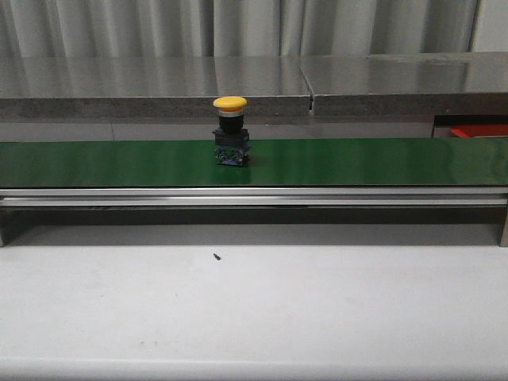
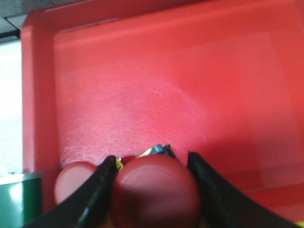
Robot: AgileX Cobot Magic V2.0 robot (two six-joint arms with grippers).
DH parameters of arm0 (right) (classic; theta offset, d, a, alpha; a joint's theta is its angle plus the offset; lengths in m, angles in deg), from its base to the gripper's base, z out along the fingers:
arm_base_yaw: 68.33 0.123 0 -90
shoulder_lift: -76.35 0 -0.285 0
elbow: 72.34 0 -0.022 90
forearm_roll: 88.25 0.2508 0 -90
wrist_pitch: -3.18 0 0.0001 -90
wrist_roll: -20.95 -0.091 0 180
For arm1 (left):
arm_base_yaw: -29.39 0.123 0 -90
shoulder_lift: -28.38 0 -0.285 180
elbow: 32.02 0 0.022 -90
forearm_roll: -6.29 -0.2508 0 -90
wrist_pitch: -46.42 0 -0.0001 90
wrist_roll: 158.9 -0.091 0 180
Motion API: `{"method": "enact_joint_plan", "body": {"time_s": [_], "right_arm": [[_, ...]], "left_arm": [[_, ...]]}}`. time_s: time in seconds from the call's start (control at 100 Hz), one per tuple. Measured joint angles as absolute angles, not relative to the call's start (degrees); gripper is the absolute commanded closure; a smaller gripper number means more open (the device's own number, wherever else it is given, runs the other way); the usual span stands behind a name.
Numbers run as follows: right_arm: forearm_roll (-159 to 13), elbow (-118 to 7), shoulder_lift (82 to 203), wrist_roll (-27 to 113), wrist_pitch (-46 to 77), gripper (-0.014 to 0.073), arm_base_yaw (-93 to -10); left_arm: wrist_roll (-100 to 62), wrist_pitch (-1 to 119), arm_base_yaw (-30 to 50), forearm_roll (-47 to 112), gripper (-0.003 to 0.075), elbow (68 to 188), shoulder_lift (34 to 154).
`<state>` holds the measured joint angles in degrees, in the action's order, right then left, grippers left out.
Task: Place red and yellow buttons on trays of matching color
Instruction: 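Lower the red button into the red tray and open the right gripper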
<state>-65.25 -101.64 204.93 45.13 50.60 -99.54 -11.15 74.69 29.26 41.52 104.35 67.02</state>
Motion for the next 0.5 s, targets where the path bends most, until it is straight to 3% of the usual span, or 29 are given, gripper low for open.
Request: {"method": "enact_joint_plan", "body": {"time_s": [0.5], "right_arm": [[-64.86, -104.84, 212.93, 44.81, 51.41, 0.0452, -99.54]], "left_arm": [[-11.15, 74.69, 29.26, 41.52, 0.0739, 104.35, 67.02]]}}
